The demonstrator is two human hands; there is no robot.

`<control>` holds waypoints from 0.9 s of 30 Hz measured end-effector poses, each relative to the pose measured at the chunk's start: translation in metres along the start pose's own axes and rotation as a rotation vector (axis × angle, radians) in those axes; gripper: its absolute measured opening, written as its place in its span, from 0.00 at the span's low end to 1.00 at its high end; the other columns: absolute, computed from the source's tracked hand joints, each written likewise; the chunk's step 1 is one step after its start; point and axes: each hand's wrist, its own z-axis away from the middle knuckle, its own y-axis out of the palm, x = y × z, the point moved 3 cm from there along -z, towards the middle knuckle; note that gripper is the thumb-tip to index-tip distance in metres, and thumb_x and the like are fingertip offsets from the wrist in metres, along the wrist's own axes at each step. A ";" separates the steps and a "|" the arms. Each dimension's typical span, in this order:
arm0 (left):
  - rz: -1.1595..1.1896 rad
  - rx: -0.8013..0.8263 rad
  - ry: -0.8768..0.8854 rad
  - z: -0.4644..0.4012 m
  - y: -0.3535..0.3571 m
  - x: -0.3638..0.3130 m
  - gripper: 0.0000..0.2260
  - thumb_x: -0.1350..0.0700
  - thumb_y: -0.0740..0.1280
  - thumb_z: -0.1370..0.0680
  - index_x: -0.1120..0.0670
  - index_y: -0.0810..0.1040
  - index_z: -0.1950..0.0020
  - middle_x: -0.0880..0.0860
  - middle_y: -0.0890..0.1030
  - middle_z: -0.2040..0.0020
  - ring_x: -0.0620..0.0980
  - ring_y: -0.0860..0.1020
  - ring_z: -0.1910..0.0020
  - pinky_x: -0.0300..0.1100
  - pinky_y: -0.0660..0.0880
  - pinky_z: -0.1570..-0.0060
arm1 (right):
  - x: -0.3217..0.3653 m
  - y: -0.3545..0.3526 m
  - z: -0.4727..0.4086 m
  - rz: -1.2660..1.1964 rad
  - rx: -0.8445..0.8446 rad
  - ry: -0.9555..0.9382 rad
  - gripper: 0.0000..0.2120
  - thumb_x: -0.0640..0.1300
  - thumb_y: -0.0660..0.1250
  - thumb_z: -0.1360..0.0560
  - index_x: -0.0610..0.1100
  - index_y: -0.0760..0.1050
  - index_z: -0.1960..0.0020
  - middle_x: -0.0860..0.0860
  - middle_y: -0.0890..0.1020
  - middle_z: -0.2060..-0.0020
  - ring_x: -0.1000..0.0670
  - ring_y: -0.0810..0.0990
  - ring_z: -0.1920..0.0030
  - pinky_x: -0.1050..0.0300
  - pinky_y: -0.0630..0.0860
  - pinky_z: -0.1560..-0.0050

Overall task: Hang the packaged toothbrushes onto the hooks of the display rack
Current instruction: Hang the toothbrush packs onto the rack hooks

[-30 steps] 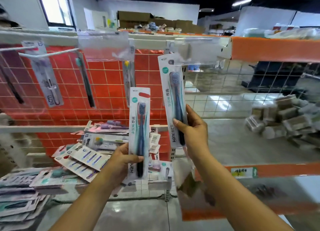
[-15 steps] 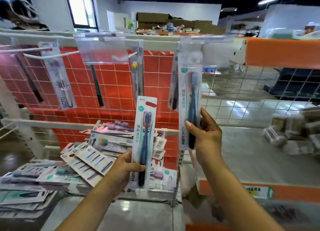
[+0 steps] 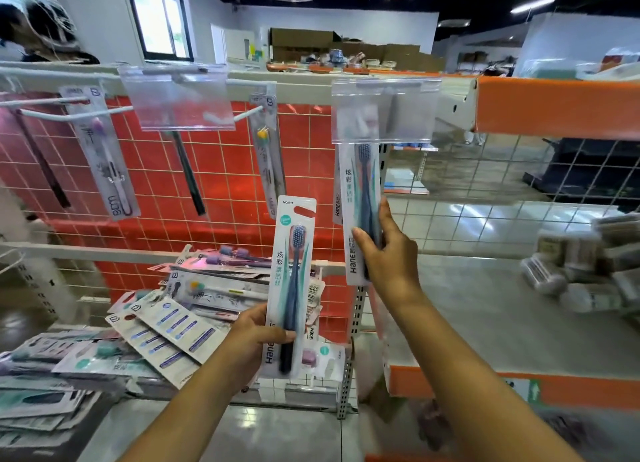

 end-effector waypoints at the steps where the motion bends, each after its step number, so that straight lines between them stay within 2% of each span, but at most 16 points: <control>1: -0.004 0.004 -0.004 0.000 0.001 0.000 0.20 0.69 0.67 0.44 0.62 0.77 0.52 0.56 0.84 0.63 0.52 0.83 0.63 0.43 0.77 0.61 | 0.003 0.001 -0.006 0.025 0.007 -0.017 0.32 0.48 0.63 0.23 0.52 0.51 0.24 0.46 0.80 0.53 0.48 0.81 0.56 0.54 0.80 0.52; 2: -0.008 0.008 -0.006 0.000 0.001 -0.001 0.20 0.69 0.67 0.44 0.62 0.77 0.52 0.55 0.84 0.63 0.52 0.83 0.63 0.43 0.77 0.62 | 0.006 0.002 -0.011 0.035 0.014 -0.032 0.32 0.47 0.63 0.22 0.50 0.50 0.24 0.46 0.80 0.53 0.48 0.81 0.56 0.54 0.80 0.52; 6: -0.004 0.007 0.004 0.002 0.000 -0.003 0.20 0.69 0.67 0.44 0.62 0.77 0.52 0.55 0.84 0.64 0.51 0.83 0.64 0.39 0.78 0.67 | 0.013 0.009 -0.028 0.041 0.015 -0.018 0.31 0.45 0.61 0.21 0.46 0.49 0.24 0.49 0.77 0.55 0.53 0.77 0.59 0.63 0.75 0.56; 10: -0.013 -0.001 0.012 0.006 -0.002 -0.004 0.23 0.69 0.67 0.44 0.63 0.77 0.49 0.57 0.84 0.62 0.54 0.83 0.62 0.44 0.77 0.62 | 0.016 0.014 -0.036 0.016 0.016 0.011 0.30 0.44 0.61 0.21 0.44 0.50 0.24 0.52 0.72 0.55 0.56 0.73 0.61 0.68 0.71 0.60; 14: -0.017 -0.011 0.026 0.010 -0.001 -0.007 0.20 0.69 0.66 0.44 0.62 0.77 0.52 0.56 0.84 0.63 0.53 0.83 0.64 0.44 0.76 0.62 | 0.014 0.016 -0.043 0.012 0.016 0.046 0.30 0.44 0.61 0.21 0.44 0.51 0.24 0.45 0.77 0.45 0.54 0.73 0.57 0.62 0.73 0.55; 18: -0.033 -0.002 0.042 0.016 0.000 -0.009 0.20 0.69 0.67 0.43 0.62 0.78 0.52 0.57 0.84 0.62 0.53 0.83 0.63 0.39 0.78 0.67 | 0.012 0.019 -0.046 -0.009 0.073 0.099 0.31 0.44 0.61 0.21 0.48 0.49 0.23 0.43 0.76 0.45 0.46 0.78 0.51 0.54 0.75 0.51; 21: -0.043 -0.016 0.044 0.020 -0.001 -0.008 0.22 0.68 0.67 0.44 0.62 0.78 0.50 0.57 0.84 0.60 0.53 0.83 0.61 0.40 0.78 0.64 | 0.008 0.025 -0.047 0.058 0.143 0.144 0.28 0.45 0.63 0.23 0.43 0.58 0.26 0.43 0.77 0.46 0.43 0.78 0.48 0.54 0.75 0.52; 24: -0.049 -0.028 0.052 0.023 -0.002 -0.009 0.23 0.68 0.67 0.44 0.62 0.77 0.48 0.56 0.84 0.60 0.52 0.83 0.61 0.43 0.76 0.60 | 0.004 0.026 -0.046 0.104 0.171 0.170 0.19 0.47 0.64 0.23 0.38 0.69 0.37 0.44 0.78 0.47 0.44 0.77 0.51 0.55 0.73 0.54; 27: -0.045 -0.034 0.072 0.027 -0.002 -0.014 0.23 0.68 0.67 0.44 0.62 0.77 0.49 0.56 0.84 0.62 0.52 0.83 0.62 0.40 0.78 0.63 | -0.001 0.026 -0.042 0.152 0.215 0.191 0.16 0.48 0.64 0.23 0.39 0.72 0.40 0.45 0.79 0.51 0.46 0.77 0.54 0.55 0.74 0.54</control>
